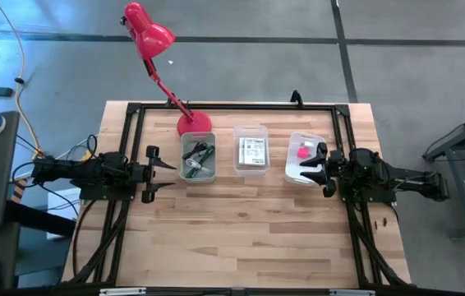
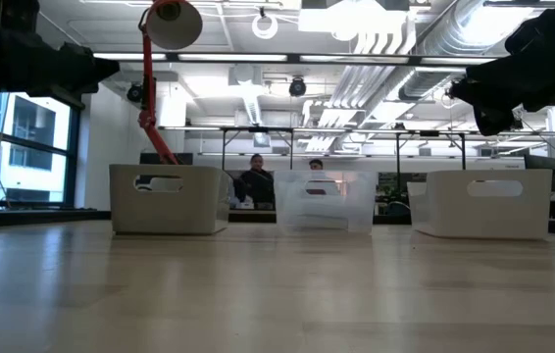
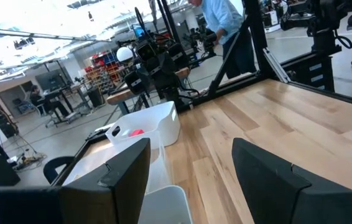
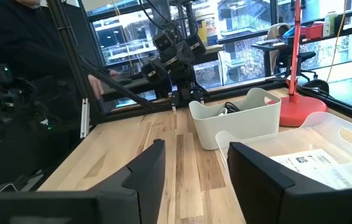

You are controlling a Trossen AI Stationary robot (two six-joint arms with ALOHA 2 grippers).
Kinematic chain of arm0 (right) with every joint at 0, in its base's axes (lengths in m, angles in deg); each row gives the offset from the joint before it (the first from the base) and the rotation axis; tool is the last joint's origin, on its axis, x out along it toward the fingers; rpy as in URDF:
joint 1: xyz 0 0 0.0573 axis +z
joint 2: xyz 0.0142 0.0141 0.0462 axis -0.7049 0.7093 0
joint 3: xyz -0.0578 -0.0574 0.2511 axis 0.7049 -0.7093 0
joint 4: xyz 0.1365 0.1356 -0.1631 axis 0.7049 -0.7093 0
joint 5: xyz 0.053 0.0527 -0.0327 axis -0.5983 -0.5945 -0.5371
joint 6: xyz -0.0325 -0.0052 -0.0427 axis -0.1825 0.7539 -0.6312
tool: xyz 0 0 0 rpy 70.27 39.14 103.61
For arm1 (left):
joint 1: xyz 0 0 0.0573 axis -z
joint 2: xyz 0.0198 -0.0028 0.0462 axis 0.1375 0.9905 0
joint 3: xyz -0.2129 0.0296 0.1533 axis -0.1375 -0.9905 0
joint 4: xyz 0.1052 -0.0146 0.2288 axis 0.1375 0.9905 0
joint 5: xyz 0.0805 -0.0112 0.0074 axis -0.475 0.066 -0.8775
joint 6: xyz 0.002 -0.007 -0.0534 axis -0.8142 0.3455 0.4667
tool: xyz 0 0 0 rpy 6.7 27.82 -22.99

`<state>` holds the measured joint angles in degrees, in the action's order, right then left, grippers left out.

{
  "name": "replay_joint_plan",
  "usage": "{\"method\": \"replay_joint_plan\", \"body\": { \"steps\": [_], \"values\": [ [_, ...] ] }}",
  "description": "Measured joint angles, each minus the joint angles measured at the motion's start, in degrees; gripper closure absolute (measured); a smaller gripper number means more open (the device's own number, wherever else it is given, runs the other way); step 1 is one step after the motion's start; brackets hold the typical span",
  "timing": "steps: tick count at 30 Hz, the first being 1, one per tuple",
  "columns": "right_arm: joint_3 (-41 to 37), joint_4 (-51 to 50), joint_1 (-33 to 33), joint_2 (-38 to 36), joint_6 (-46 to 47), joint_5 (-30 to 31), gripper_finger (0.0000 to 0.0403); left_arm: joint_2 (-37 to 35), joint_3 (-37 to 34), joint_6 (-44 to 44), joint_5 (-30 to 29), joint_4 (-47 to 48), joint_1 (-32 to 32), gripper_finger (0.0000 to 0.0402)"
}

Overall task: Pick and place items into bin
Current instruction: Return to Home Position

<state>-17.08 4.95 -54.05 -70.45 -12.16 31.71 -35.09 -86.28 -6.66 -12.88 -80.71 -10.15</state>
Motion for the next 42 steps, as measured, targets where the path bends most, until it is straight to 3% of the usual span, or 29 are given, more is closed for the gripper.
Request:
{"method": "replay_joint_plan", "body": {
  "steps": [42],
  "values": [
    [0.0,0.0,0.0,0.0,0.0,0.0,0.0242,0.0,0.0,0.0,0.0,0.0,0.0,0.0185]
  ]
}}
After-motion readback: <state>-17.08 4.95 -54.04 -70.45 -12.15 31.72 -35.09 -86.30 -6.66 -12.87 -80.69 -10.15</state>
